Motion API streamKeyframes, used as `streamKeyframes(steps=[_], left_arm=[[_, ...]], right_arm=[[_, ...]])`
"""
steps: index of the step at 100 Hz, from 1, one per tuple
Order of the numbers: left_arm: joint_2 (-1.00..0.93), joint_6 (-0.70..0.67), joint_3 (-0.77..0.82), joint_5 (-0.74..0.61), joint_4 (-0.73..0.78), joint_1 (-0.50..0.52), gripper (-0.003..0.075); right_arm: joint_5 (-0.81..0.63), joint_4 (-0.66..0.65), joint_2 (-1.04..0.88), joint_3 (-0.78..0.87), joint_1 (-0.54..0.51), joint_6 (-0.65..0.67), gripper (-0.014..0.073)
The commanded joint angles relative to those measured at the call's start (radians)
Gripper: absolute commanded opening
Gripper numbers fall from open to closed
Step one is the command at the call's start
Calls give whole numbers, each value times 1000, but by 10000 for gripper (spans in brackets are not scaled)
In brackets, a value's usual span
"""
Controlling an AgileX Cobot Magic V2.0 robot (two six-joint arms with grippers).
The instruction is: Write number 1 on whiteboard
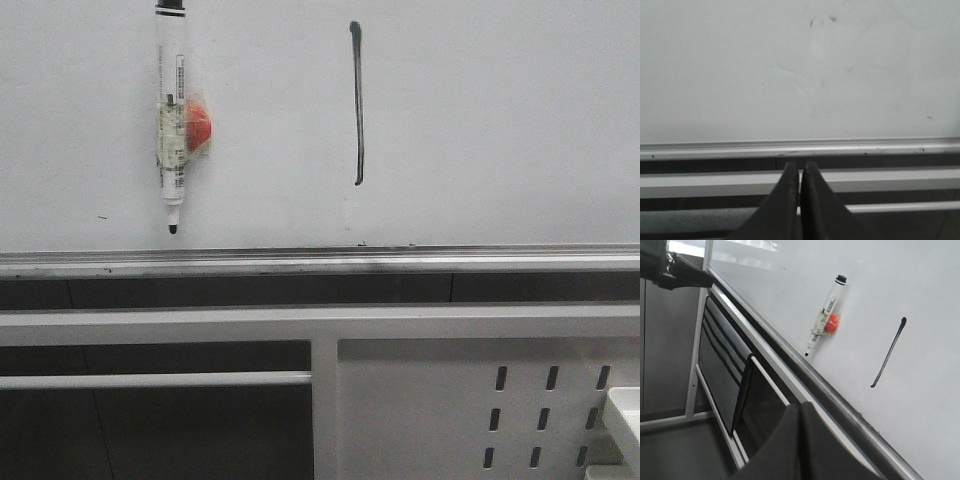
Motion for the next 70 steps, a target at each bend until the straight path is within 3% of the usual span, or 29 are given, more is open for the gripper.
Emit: streamKeyframes(steps=[1, 24, 34, 39, 48, 70], left_arm=[[13, 0, 32, -106, -28, 1, -20], [-21, -39, 34, -116, -7, -13, -20], [-40, -420, 34, -173, 250, -24, -20], [-49, -651, 34, -190, 459, -32, -20], [-65, -877, 34, -174, 738, -44, -20], [-69, -886, 35, 37, 786, -69, -20]], right_arm=[[-74, -1, 7, -25, 1, 1, -59], [-72, -1, 7, -25, 1, 1, -59], [-72, -1, 7, -25, 1, 1, -59], [-72, -1, 7, -25, 1, 1, -59], [-72, -1, 7, -25, 1, 1, -59], [-72, -1, 7, -25, 1, 1, -59]])
